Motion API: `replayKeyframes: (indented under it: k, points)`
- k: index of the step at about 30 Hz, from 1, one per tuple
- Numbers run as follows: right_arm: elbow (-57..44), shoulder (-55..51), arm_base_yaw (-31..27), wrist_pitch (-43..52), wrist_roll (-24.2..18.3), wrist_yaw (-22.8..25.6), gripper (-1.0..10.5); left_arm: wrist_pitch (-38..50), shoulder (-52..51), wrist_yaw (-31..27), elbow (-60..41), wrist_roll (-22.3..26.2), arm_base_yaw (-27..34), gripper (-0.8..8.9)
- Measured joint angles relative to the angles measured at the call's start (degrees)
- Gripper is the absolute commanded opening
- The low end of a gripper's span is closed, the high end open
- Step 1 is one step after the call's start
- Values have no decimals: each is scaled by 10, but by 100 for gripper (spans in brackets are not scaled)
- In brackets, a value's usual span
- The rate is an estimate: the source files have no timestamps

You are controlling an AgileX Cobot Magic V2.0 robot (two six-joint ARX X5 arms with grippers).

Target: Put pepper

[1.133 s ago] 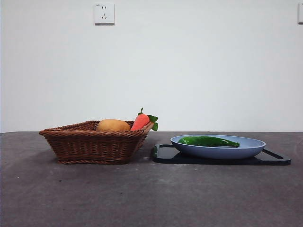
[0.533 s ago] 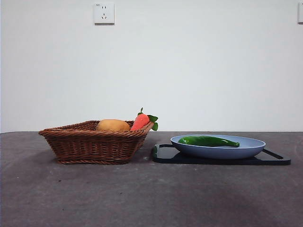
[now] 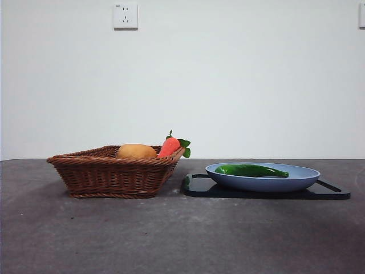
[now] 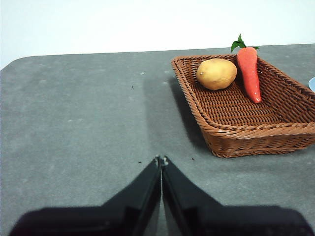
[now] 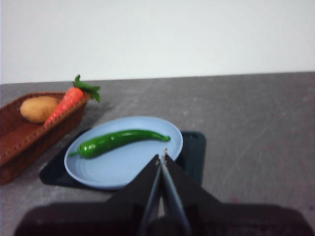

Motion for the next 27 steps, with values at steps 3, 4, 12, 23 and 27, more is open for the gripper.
replayKeyframes:
  k: [3,4,12,23,27]
  points:
    - [-22,-17,0,3,6,0,11,0,0,0,0,0,0,8]
    - [-28,-20,0,3,8,0,11,0,0,0,0,0,0,8]
    - [-38,-29,7,-31,14,0,11,0,0,0,0,0,0,8]
    - [-37,-29,7,-36,40,0,11,0,0,0,0,0,0,8]
    - [-37,-29,7,-36,41,0,11,0,0,0,0,0,0,8]
